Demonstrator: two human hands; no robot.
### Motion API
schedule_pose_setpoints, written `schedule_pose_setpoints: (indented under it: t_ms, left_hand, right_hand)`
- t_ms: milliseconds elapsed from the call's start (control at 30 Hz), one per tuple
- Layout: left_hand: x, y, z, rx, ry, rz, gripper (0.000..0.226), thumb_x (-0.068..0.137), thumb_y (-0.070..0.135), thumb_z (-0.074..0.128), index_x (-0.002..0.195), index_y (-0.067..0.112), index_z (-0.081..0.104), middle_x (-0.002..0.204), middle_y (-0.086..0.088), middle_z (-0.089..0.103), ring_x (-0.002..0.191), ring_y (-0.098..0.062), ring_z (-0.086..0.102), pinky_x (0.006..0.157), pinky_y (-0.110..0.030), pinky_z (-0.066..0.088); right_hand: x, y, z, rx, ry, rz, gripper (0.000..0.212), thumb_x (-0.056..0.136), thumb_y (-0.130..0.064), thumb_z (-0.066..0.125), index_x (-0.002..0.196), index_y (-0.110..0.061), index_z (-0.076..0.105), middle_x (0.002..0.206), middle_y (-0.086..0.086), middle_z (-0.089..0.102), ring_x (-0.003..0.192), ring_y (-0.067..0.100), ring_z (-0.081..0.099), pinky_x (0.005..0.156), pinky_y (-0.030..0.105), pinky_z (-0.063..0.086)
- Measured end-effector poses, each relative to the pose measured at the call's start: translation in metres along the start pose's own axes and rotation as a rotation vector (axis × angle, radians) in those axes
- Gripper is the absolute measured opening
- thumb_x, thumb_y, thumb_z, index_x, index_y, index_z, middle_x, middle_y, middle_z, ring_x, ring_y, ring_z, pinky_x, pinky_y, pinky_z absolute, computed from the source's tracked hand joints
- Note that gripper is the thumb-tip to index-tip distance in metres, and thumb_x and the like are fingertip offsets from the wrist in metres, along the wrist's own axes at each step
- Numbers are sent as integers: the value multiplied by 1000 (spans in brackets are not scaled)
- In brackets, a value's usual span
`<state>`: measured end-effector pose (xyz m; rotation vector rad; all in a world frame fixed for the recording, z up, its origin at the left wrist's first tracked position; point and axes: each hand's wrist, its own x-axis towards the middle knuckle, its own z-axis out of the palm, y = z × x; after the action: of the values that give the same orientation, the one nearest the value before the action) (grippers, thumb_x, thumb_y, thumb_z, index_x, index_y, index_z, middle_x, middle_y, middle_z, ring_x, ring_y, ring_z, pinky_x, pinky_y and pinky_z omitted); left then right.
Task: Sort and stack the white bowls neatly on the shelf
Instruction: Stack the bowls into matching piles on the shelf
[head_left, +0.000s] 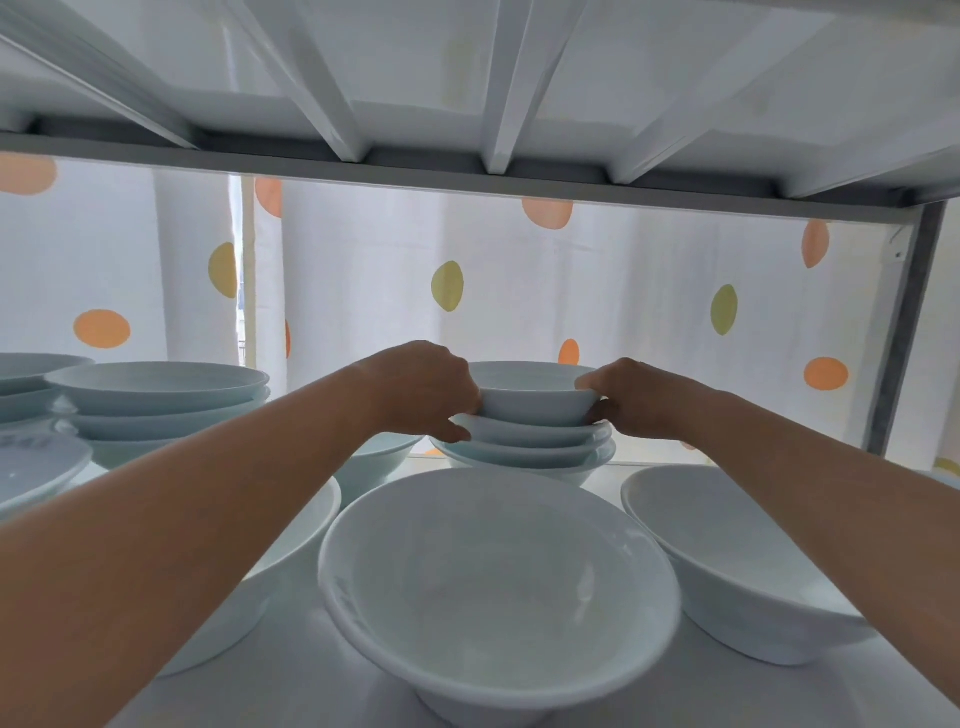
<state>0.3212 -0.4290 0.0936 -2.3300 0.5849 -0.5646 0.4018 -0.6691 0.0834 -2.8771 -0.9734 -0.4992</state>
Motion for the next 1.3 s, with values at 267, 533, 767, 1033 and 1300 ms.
schedule_pose_setpoints:
  t_ms: [267,533,767,1033,1300]
  left_hand:
    - [-9,9,-24,-437,259,-293,34,83,57,54,76,26,64,70,11,61,69,-14,57,63,-25,36]
    - [5,51,-58,-616,256,-360,20,84,49,57,85,30,62,77,13,58,76,-11,55,63,-25,36]
    - [24,118,-113,-795,204,-169,20,85,49,57,95,33,65,87,14,60,87,-9,54,79,-27,44]
    - [26,191,-172,-735,97,-16,42,91,55,42,113,26,63,104,10,60,103,-14,53,85,-29,43]
    - [42,257,-165,-672,-17,-233,45,88,54,49,121,26,58,128,-2,54,113,-22,55,92,-31,42]
  right_hand:
    - [-9,-6,-5,-168,-21,-64,35,79,4,41,68,-28,35,80,1,50,75,24,53,69,39,50]
    - [-52,11,-24,-111,96,-102,59,77,10,40,126,-21,52,117,7,57,109,26,54,92,41,47]
    - [-141,46,-51,-132,109,135,41,88,2,43,120,-17,59,115,8,62,110,22,55,96,31,43]
    - [-254,77,-63,-41,6,509,52,77,-1,44,124,-18,58,123,7,61,111,20,55,93,26,44]
    - [-294,108,-25,-153,5,481,38,85,-24,55,123,-18,57,127,6,59,117,26,52,98,35,41]
